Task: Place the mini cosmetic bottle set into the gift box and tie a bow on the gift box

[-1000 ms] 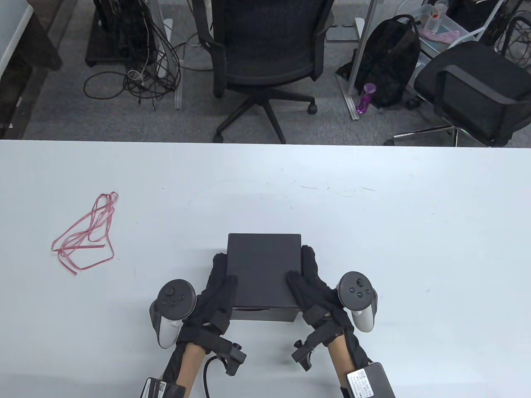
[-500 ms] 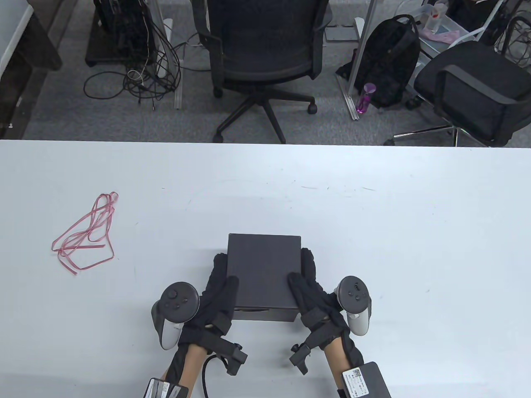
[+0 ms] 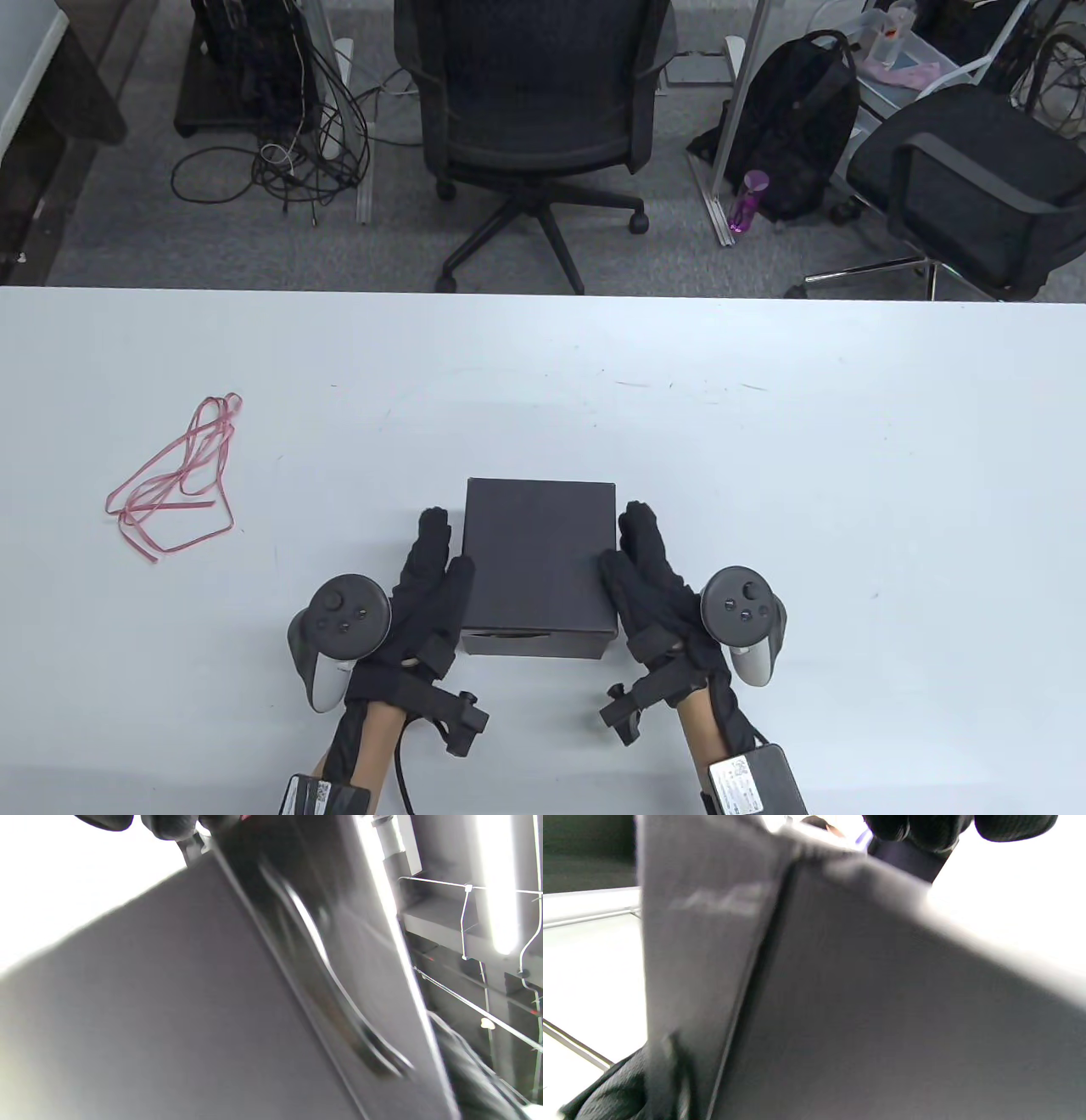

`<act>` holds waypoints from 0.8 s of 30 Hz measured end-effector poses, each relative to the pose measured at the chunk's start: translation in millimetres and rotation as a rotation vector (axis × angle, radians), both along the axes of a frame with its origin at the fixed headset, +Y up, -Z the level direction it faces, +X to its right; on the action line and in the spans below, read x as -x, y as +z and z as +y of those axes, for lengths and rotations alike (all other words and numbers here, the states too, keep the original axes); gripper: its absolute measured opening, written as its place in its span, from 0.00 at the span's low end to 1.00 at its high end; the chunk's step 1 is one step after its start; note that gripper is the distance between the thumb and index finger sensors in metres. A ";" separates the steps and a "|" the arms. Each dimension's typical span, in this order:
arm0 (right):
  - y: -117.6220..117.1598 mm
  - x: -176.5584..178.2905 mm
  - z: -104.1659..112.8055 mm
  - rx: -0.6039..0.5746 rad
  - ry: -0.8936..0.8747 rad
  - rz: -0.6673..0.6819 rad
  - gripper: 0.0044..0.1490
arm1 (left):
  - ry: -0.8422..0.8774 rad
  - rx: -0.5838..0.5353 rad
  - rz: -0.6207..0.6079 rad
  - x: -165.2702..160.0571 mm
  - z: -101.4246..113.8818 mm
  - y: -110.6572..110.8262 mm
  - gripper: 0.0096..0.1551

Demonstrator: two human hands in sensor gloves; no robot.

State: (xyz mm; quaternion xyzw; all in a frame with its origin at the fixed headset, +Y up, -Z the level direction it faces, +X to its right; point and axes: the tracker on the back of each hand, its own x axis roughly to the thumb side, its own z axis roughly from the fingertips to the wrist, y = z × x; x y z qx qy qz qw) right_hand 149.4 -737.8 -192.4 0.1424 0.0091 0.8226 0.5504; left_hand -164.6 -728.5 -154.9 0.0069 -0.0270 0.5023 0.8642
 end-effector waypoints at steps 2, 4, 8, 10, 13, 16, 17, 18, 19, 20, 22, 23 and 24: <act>0.2 -9.7 4.3 -0.037 0.024 -0.062 0.48 | -0.133 -0.017 0.066 14.0 4.1 -1.0 0.41; 0.5 -17.1 5.3 -0.062 0.049 -0.109 0.47 | -0.297 0.009 0.144 25.9 6.1 -2.8 0.39; 0.2 -28.6 4.7 -0.108 0.131 -0.195 0.46 | -0.765 0.212 0.287 47.5 1.9 -12.2 0.34; -0.6 -31.4 3.4 -0.127 0.174 -0.222 0.44 | -0.949 0.293 0.319 60.3 -4.9 -22.2 0.31; 0.0 -31.8 1.6 -0.137 0.205 -0.240 0.44 | -1.111 0.404 0.344 85.0 -15.7 -38.7 0.29; 0.2 -29.6 -0.2 -0.133 0.210 -0.232 0.43 | -1.154 0.500 0.397 120.0 -25.4 -57.4 0.27; 0.0 -28.9 -0.5 -0.133 0.214 -0.230 0.43 | -1.159 0.522 0.422 129.6 -27.7 -62.7 0.26; -0.4 -28.1 -0.9 -0.133 0.219 -0.227 0.43 | -1.167 0.546 0.448 140.6 -30.2 -69.0 0.26; -0.8 -27.6 -1.1 -0.133 0.226 -0.224 0.43 | -1.178 0.570 0.476 151.8 -33.0 -76.0 0.26; -1.1 -27.3 -1.2 -0.134 0.230 -0.224 0.43 | -1.186 0.593 0.489 161.4 -35.4 -82.4 0.26; -1.4 -27.5 -1.4 -0.132 0.234 -0.224 0.43 | -1.191 0.623 0.511 174.7 -39.3 -92.5 0.26; -1.8 -28.2 -1.8 -0.130 0.233 -0.225 0.43 | -1.197 0.639 0.516 181.4 -41.5 -98.0 0.26; -2.1 -28.7 -2.0 -0.128 0.232 -0.228 0.43 | -1.200 0.653 0.520 185.0 -43.2 -101.5 0.26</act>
